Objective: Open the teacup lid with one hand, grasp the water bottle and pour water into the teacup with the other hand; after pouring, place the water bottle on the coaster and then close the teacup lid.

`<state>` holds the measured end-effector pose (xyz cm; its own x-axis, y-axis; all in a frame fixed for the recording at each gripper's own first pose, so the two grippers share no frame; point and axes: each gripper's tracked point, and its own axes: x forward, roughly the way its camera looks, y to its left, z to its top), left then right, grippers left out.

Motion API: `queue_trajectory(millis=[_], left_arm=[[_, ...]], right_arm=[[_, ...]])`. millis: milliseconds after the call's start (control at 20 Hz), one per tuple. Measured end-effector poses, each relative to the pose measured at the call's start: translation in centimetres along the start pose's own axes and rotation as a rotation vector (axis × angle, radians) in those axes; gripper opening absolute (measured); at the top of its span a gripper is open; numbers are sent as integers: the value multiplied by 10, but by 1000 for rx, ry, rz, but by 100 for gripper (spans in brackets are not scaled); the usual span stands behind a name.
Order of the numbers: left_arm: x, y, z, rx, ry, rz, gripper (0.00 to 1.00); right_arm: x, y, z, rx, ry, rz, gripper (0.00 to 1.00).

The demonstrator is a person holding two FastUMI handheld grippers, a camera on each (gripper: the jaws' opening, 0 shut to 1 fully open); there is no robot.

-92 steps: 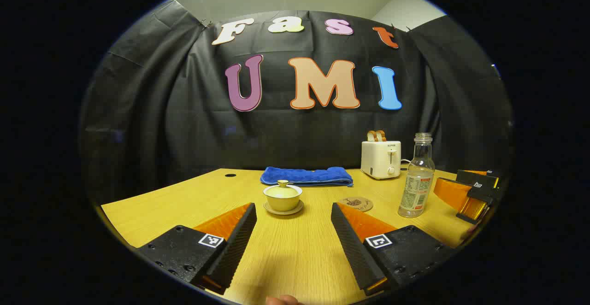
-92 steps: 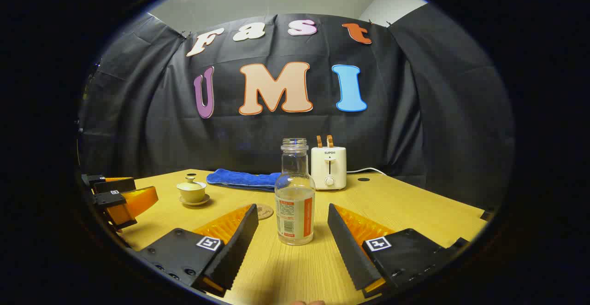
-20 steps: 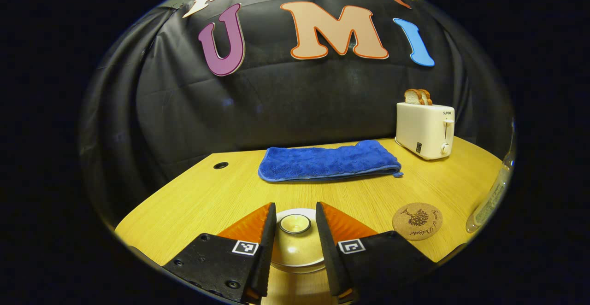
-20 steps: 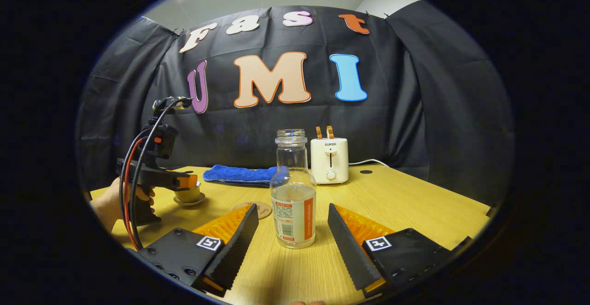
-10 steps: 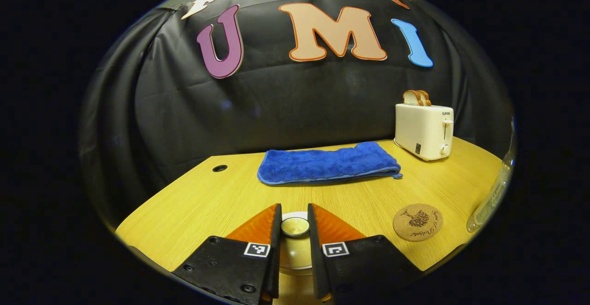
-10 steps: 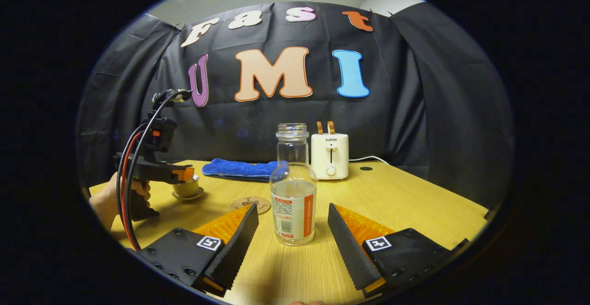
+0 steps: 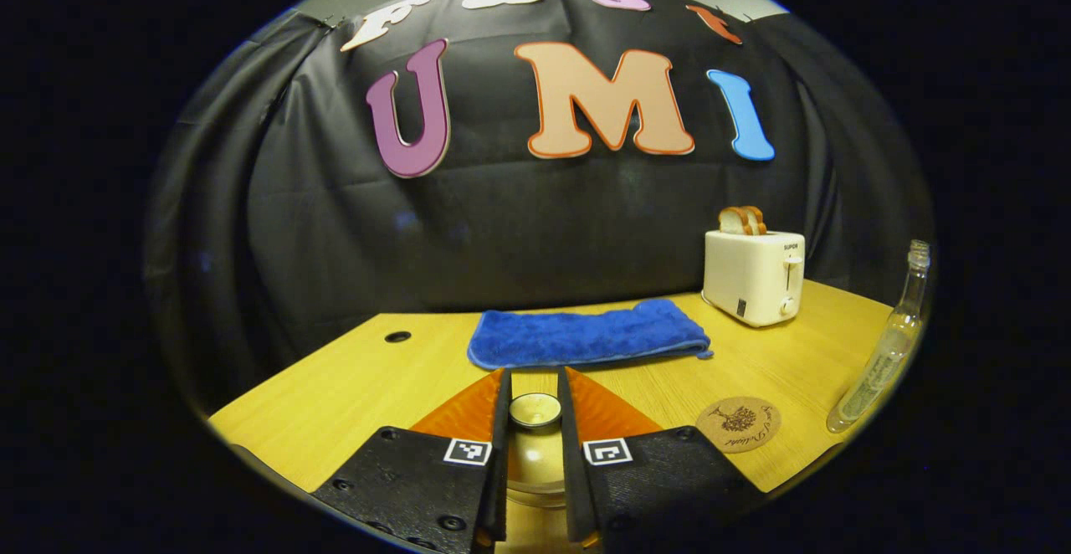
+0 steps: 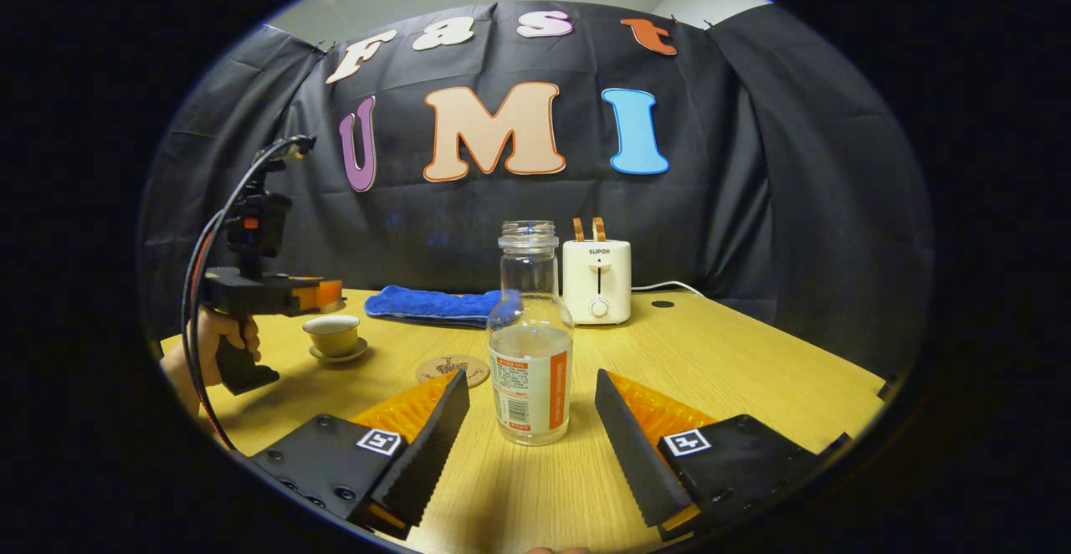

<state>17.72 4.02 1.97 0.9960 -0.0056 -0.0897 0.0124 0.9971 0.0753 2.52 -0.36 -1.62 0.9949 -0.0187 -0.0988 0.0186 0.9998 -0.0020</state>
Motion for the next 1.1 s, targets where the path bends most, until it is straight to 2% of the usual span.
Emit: queue_trajectory(millis=[350, 400, 450, 750, 800, 900, 1100], left_arm=[[-55, 9, 13, -8, -63, 1, 25], [-63, 9, 11, -8, -69, -1, 25], [-73, 11, 6, -12, -68, 3, 25], [-114, 19, -12, -15, -72, 22, 25], [-119, 19, -13, -22, -86, 19, 25], [-127, 20, -16, -44, -102, 21, 25], [-132, 23, -37, -88, -64, 30, 27]], right_arm=[[-1, -1, 1, 0, -12, -6, 97], [0, 1, 2, 0, -17, -2, 95], [1, 2, 1, -1, -17, -4, 99], [15, 5, 2, 0, -15, -8, 95], [20, 5, 3, -1, -19, -14, 98], [27, 6, 4, -1, -19, -20, 95], [41, 10, 4, 2, -16, -23, 97]])
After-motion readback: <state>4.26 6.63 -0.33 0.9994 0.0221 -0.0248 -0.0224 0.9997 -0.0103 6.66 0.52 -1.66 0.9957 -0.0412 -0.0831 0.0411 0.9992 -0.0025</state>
